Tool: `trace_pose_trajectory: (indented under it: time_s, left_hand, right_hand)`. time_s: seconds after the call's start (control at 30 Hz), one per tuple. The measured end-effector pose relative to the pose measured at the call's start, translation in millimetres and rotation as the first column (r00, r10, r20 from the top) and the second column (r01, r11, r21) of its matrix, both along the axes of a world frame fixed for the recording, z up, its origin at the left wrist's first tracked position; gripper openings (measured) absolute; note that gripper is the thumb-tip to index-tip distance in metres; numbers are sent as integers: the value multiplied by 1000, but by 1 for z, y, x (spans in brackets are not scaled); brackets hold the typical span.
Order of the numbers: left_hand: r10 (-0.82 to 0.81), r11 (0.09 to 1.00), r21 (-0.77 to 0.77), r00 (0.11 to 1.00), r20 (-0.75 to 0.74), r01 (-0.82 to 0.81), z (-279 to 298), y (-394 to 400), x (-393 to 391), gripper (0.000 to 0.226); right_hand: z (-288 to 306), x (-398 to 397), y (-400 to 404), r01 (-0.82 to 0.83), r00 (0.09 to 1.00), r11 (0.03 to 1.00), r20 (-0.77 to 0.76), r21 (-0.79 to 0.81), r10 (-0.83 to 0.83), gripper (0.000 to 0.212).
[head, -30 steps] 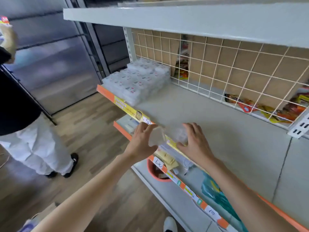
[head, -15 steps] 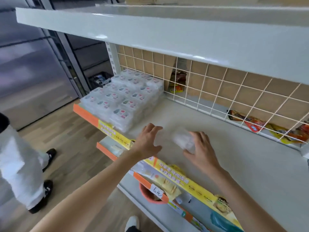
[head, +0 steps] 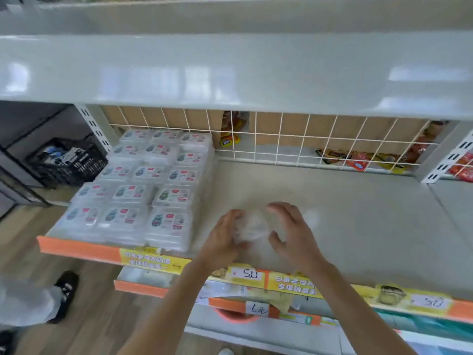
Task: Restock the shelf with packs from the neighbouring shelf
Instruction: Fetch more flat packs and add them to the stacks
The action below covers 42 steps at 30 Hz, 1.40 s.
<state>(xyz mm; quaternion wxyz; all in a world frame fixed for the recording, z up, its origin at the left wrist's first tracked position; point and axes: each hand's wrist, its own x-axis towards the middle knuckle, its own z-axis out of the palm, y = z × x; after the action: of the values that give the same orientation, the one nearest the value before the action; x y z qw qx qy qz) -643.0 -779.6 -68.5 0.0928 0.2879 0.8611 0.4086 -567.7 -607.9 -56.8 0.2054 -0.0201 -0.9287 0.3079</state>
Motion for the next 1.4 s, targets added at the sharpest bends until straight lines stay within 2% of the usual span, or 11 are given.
trace_pose_trajectory:
  time_s: [0.1, 0.27, 0.37, 0.6, 0.7, 0.8, 1.0, 1.07, 1.2, 1.33, 1.4]
  left_hand:
    - [17, 998, 57, 1000, 9, -17, 3, -3, -1, 59]
    - [122, 978, 171, 992, -23, -117, 9, -5, 3, 40]
    - [186, 956, 216, 980, 75, -198, 9, -6, -2, 24]
    - [81, 995, 64, 994, -71, -76, 1, -4, -3, 61]
    - [64, 998, 29, 988, -142, -61, -2, -3, -5, 55]
    - [30, 999, -13, 985, -170, -32, -5, -2, -4, 50]
    - [-132, 985, -164, 859, -495, 57, 16, -4, -4, 32]
    - [-100, 989, -148, 813, -574, 17, 42, -15, -11, 30]
    - [85, 971, -121, 771, -631, -205, 75, -57, -41, 28]
    - [124, 918, -260, 841, -526, -299, 72, -87, -52, 19]
    - [125, 931, -240, 858, -498, -275, 64, -91, -50, 22]
  right_hand:
    - [-9, -10, -25, -69, 992, 990, 100, -122, 81, 58]
    - [-8, -10, -25, 71, 983, 924, 181, -375, -2, 48]
    - [-8, -11, -22, 150, 978, 845, 200, -514, -52, 49]
    - [-16, -17, -19, 252, 966, 899, 146, -358, -212, 33]
    - [-19, -15, -20, 212, 976, 933, 106, -290, -189, 21]
    - [-21, -15, -20, 85, 994, 983, 83, -165, -72, 34]
    - [-17, -23, -22, -6, 986, 1000, 168, 30, 1, 41]
    - [-7, -32, -19, 5, 981, 999, 194, 41, -13, 39]
    - [27, -63, -33, 21, 1000, 1000, -11, -20, -21, 34]
    - [52, -109, -65, -70, 990, 997, -123, -27, 67, 29]
    - [55, -134, -78, -106, 992, 994, -77, -37, 103, 29]
